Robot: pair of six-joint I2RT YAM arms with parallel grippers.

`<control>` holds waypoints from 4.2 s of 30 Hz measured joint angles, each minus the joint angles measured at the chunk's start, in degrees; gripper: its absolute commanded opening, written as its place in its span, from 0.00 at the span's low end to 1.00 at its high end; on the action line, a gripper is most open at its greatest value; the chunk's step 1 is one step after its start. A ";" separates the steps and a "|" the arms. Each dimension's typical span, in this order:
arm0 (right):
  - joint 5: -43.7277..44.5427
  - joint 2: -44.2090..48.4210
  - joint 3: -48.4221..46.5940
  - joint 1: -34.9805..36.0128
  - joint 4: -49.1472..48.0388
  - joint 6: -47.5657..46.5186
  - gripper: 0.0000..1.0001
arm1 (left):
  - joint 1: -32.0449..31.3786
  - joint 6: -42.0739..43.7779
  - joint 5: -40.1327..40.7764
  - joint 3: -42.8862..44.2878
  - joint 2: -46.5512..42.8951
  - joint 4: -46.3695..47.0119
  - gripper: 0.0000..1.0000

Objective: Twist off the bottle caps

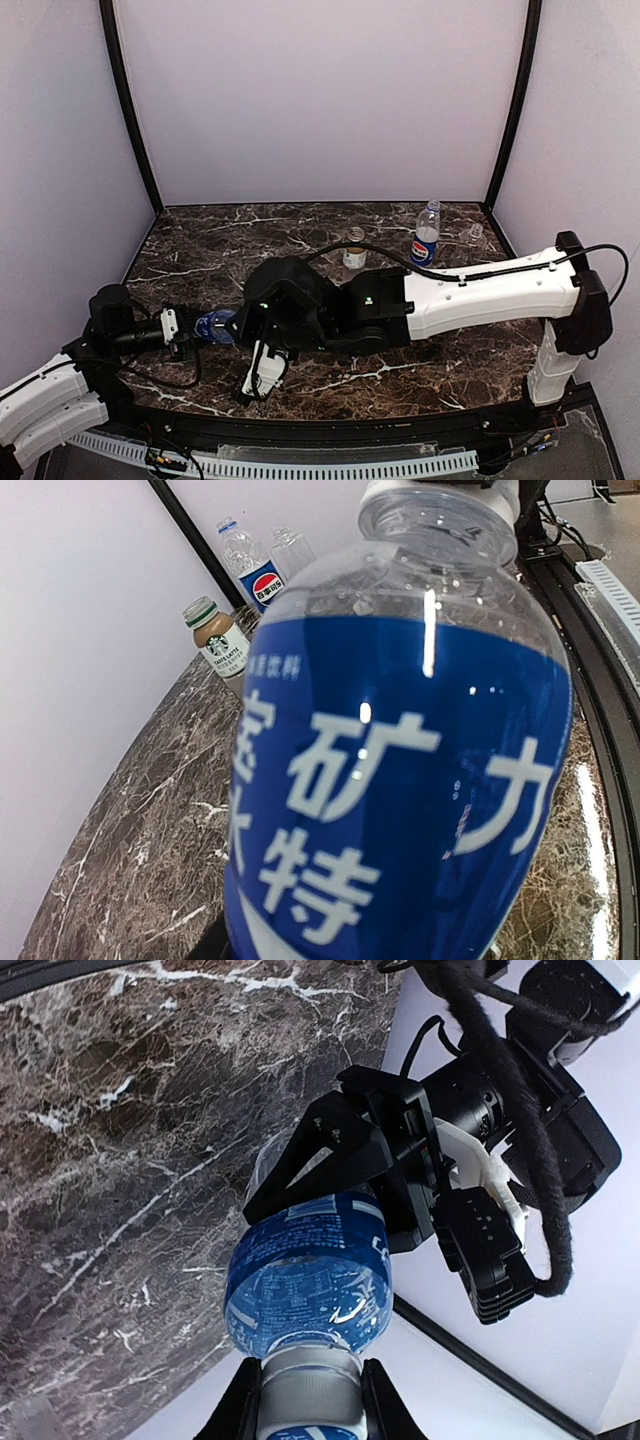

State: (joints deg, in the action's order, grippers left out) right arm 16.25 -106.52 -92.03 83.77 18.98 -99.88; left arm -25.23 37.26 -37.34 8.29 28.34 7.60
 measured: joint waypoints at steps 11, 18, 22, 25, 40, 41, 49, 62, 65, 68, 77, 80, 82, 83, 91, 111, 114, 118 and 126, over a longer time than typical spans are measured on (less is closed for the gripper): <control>1.36 0.02 5.09 0.59 -11.87 -2.05 0.99 | 0.24 -6.67 -0.55 -0.02 -0.35 0.48 0.27; -0.15 3.69 6.75 0.79 -17.33 22.43 0.99 | 0.26 -8.94 0.70 -0.02 -0.35 1.53 0.26; -4.66 6.05 3.58 0.15 -16.46 44.02 0.99 | 0.26 -9.42 2.01 -0.02 -0.35 1.90 0.26; -8.76 6.43 -0.42 -1.11 -14.91 61.46 0.94 | 0.28 -9.49 2.60 -0.02 -0.33 2.14 0.26; -9.90 -4.28 -17.27 -8.74 11.76 129.57 0.58 | 0.39 -9.62 3.74 -0.02 -0.31 3.02 0.27; -10.21 -5.09 -17.57 -8.74 12.87 130.57 0.54 | 0.39 -9.62 3.72 -0.02 -0.31 3.02 0.27; -12.41 -7.21 -19.93 -8.70 15.21 134.42 0.26 | 0.59 -9.62 3.69 -0.02 -0.33 3.04 0.27; -15.04 -6.73 -18.78 -8.39 13.88 120.63 0.00 | 0.66 -9.44 3.17 -0.02 -0.31 2.95 0.26; -17.09 -4.61 -14.73 -7.96 11.30 105.46 0.00 | 0.66 -9.20 1.46 -0.02 -0.35 2.27 0.26; -17.25 -2.08 -10.03 -6.45 8.76 88.87 0.00 | 0.48 -8.37 -1.38 -0.04 -0.39 1.29 0.26; -5.01 -0.70 -4.63 -0.66 5.09 42.97 0.00 | 0.39 -5.03 -3.72 -0.07 -0.72 -0.24 0.26; 0.76 -0.17 0.92 0.68 -1.86 27.08 0.00 | 0.72 -4.31 -2.71 -0.20 -0.61 -1.42 0.26; 2.80 0.24 4.70 0.94 -7.39 17.70 0.00 | 1.05 -3.87 -1.73 -0.22 -0.61 -2.16 0.25; 3.50 0.37 6.64 0.96 -10.51 11.96 0.00 | 1.18 -3.74 -1.16 -0.22 -0.61 -2.34 0.25; 5.88 0.44 11.13 0.85 -20.20 -9.27 0.00 | 1.79 -3.41 1.01 -0.22 -1.05 -2.56 0.25; 2.60 4.24 13.44 1.38 -29.77 -0.83 0.99 | 1.29 -8.52 -2.54 -0.20 -1.31 0.09 0.25; 1.60 6.71 14.14 1.36 -29.11 8.04 0.99 | 1.29 -9.22 -2.23 -0.20 -1.29 0.57 0.25; -0.48 9.38 14.38 1.36 -28.76 21.40 0.99 | 1.29 -10.16 -1.55 -0.20 -1.20 1.31 0.25; -2.84 12.52 12.81 -0.35 -28.52 49.40 0.99 | 1.29 -12.52 0.02 -0.20 -1.18 3.15 0.26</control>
State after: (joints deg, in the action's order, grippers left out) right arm 13.41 -94.00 -79.22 83.42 -9.54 -50.48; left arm -23.94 24.73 -37.32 8.10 27.16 10.74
